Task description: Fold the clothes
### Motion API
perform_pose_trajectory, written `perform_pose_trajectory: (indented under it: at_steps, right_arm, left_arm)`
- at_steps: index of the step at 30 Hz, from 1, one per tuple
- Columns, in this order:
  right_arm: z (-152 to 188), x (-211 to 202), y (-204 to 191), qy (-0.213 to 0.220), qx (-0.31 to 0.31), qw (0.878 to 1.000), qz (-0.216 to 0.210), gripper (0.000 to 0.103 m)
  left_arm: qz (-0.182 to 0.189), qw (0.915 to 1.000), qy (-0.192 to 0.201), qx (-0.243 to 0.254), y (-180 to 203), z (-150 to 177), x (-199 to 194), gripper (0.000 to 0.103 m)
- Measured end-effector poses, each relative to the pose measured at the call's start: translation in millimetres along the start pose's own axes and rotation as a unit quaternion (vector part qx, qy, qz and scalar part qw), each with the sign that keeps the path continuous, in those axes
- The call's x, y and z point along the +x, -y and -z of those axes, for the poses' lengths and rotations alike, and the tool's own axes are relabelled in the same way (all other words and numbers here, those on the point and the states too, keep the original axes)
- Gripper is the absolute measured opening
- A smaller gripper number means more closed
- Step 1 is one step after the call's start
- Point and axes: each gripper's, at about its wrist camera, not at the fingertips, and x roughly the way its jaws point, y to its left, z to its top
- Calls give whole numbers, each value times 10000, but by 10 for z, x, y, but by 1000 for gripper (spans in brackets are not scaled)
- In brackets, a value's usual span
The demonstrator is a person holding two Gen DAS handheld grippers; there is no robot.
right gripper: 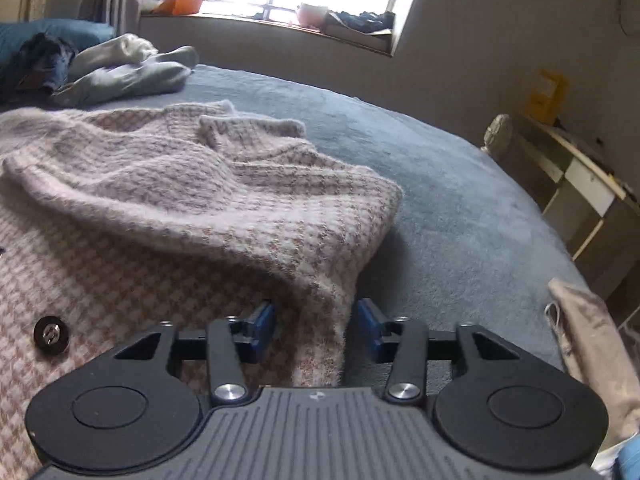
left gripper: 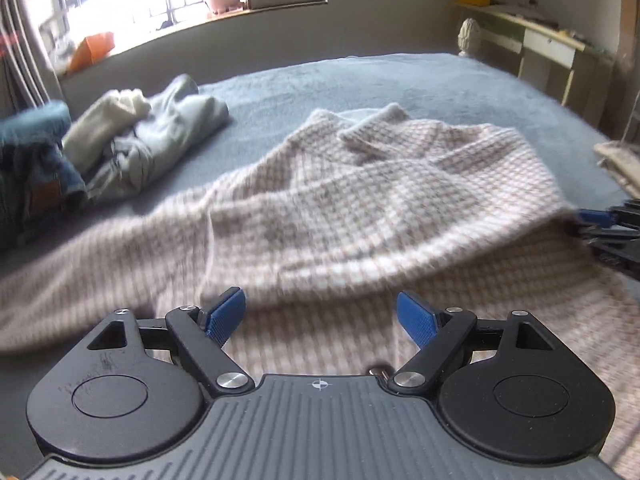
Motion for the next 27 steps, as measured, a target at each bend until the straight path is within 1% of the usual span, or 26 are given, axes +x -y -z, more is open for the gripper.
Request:
perform_pose_trajectory:
  at_steps: [1, 3, 5, 6, 7, 9, 10, 11, 13, 15, 16, 19, 21, 23, 25, 26, 27]
  right_arm:
    - [36, 30, 60, 19, 292, 9996, -17, 16]
    - [144, 28, 194, 150, 957, 9953, -52, 12]
    - [265, 31, 333, 231, 1605, 9867, -69, 10]
    - [349, 44, 410, 183, 1903, 9815, -45, 9]
    - [408, 56, 469, 144, 2121, 9771, -60, 9]
    - [462, 80, 536, 88, 2350, 9718, -187, 10]
    - [489, 93, 570, 60, 2464, 9688, -250, 13]
    - [500, 87, 601, 51, 2512, 9673, -337, 14]
    - [513, 18, 663, 57, 2497, 9666, -580, 25]
    - [559, -143, 719, 180, 2432, 9666, -789, 26]
    - [582, -234, 745, 263, 2381, 9670, -871, 26]
    - [574, -491, 757, 701, 2173, 9684, -1003, 24]
    - [469, -519, 741, 887, 2101, 9683, -1019, 23]
    - [353, -429, 706, 968, 2062, 9674, -1105, 21]
    - [249, -236, 619, 904, 1877, 9710, -1172, 21]
    - [238, -74, 556, 689, 1740, 9751, -1191, 21]
    - [255, 140, 495, 289, 1648, 9780, -1245, 20]
  left_arm:
    - [-129, 9999, -24, 32, 20, -56, 92, 84]
    - [-391, 9991, -28, -143, 19, -146, 247, 84]
    - [-518, 9977, -31, -446, -51, -188, 376, 84]
    - [-574, 9968, -43, -557, -78, -183, 427, 84]
    - [-630, 9958, -55, -668, -106, -178, 478, 84]
    - [-748, 9937, -85, -836, -131, -157, 565, 84]
    - [-793, 9930, -96, -872, -149, -139, 609, 84]
    - [-852, 9924, -94, -885, -153, -120, 636, 84]
    - [-982, 9913, -101, -876, -167, -83, 695, 84]
    - [-1144, 9896, -113, -865, -218, -32, 762, 84]
    - [-1158, 9891, -109, -902, -251, -8, 787, 84]
    - [-1190, 9875, -91, -1030, -357, 23, 845, 84]
    - [-1215, 9865, -94, -1090, -418, 31, 881, 85]
    - [-1225, 9859, -75, -1139, -461, 47, 906, 86]
    - [-1233, 9862, -38, -1108, -470, 61, 920, 88]
    - [-1233, 9865, -14, -1081, -472, 65, 923, 88]
    - [-1232, 9868, 11, -1055, -473, 69, 925, 88]
